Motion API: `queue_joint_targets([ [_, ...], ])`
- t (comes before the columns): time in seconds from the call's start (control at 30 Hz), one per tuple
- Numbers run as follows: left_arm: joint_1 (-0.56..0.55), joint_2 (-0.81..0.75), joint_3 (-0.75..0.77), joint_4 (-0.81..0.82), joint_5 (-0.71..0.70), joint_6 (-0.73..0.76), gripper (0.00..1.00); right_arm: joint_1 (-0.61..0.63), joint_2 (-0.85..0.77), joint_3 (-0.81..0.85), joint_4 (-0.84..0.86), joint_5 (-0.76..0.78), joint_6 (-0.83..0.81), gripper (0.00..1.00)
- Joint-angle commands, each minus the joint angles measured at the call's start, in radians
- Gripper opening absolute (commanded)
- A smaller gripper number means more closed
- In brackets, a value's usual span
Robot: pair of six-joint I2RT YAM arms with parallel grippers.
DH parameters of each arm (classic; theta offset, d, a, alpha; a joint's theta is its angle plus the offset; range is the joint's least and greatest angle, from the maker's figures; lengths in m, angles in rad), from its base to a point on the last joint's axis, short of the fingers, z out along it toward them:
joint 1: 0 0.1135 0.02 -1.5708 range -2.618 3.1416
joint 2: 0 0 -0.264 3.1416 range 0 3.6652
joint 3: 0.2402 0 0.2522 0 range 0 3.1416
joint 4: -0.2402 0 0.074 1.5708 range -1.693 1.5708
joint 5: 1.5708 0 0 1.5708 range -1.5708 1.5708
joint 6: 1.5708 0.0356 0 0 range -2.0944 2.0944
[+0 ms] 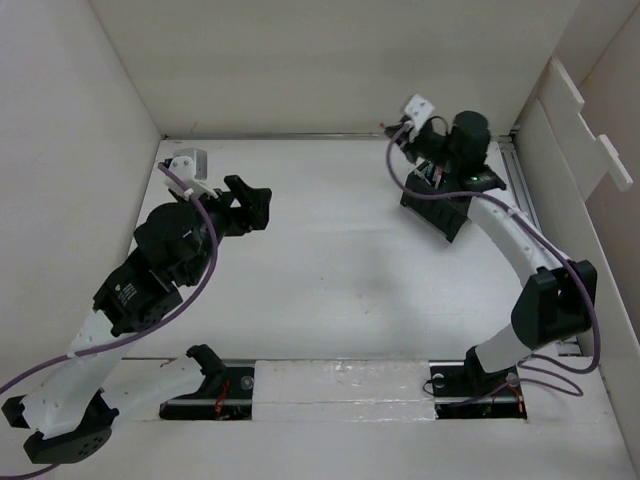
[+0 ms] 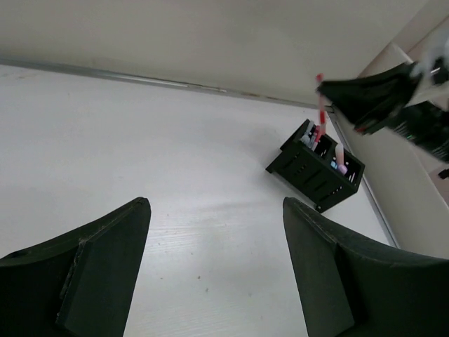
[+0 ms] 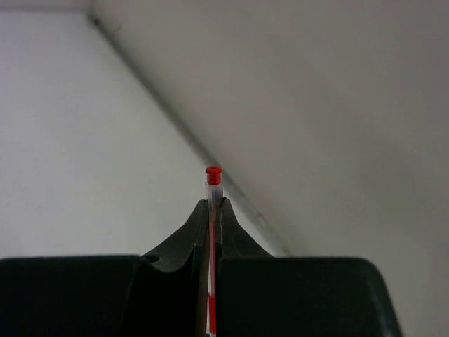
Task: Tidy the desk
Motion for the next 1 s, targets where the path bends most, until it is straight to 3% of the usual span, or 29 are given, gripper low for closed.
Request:
queue_joint_targets([
  [0.0, 0.004, 0.007, -0.045, 0.064, 0.051, -0.043, 0.72, -0.134, 0.001, -0.09, 0.397, -0.128, 0.306, 0.0],
  [0.3, 0.004, 0.036, -0.062, 0.071, 0.065, -0.057, 0.72, -0.311, 0.124, -0.139, 0.746, -0.185, 0.593, 0.0],
  [0.83, 0.004, 0.057, -0.079, 0.061, 0.054, -0.075, 0.72, -0.4, 0.105, -0.429, 0.923, -0.094, 0.638, 0.01],
  [0.9, 0.004, 0.059, -0.077, 0.056, 0.058, -0.08, 0.72, -0.4, 0.098, -0.447, 0.932, -0.087, 0.641, 0.15],
  [0.93, 0.004, 0.058, -0.077, 0.056, 0.06, -0.083, 0.72, -0.4, 0.084, -0.452, 0.932, -0.078, 0.641, 0.33],
  [0.97, 0.004, 0.058, -0.079, 0.056, 0.061, -0.085, 0.72, -0.4, 0.075, -0.45, 0.928, -0.077, 0.638, 0.4],
])
